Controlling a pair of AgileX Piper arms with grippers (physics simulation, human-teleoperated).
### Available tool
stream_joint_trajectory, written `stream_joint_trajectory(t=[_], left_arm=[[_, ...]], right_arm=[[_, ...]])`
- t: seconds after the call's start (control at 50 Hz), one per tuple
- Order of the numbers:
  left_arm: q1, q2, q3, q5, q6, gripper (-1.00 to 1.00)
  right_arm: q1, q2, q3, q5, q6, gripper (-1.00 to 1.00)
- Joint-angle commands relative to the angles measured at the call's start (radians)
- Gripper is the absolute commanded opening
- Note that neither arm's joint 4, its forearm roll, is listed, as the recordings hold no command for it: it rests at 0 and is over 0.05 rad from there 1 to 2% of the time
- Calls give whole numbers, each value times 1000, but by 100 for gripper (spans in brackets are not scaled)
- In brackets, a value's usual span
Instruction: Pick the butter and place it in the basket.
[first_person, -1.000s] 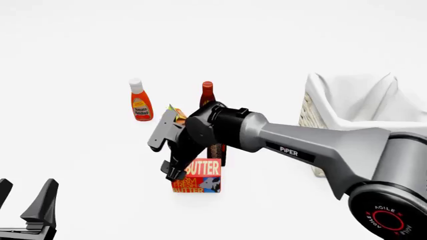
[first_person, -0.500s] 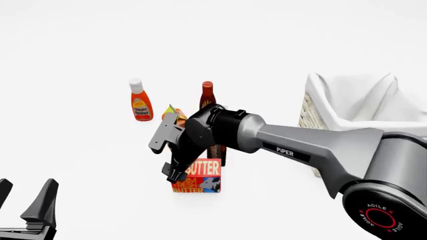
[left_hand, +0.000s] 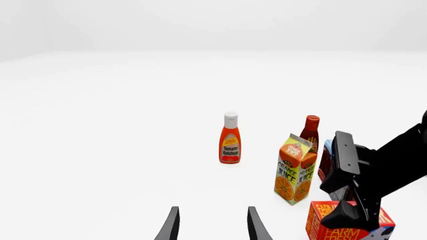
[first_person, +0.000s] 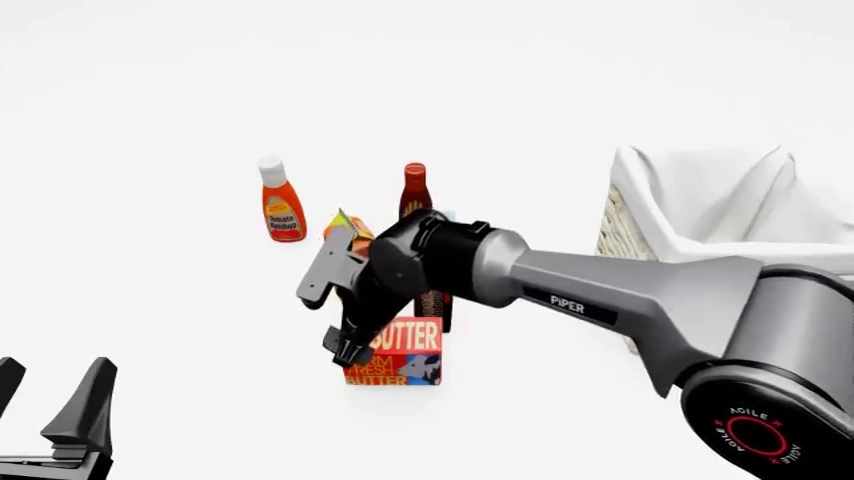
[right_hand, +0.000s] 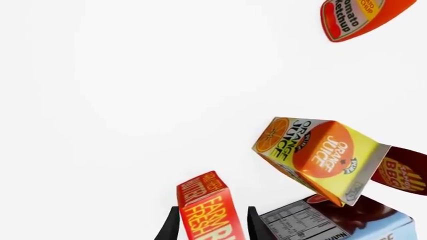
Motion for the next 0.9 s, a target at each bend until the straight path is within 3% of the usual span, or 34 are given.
stream_joint_trajectory(t=[0.02,0.9], left_arm=[[0,0,0,0,0,100],[0,0,0,0,0,100]], right_arm=[[3,16,7,-1,4,100],[-12,31,14,9,-11,100]])
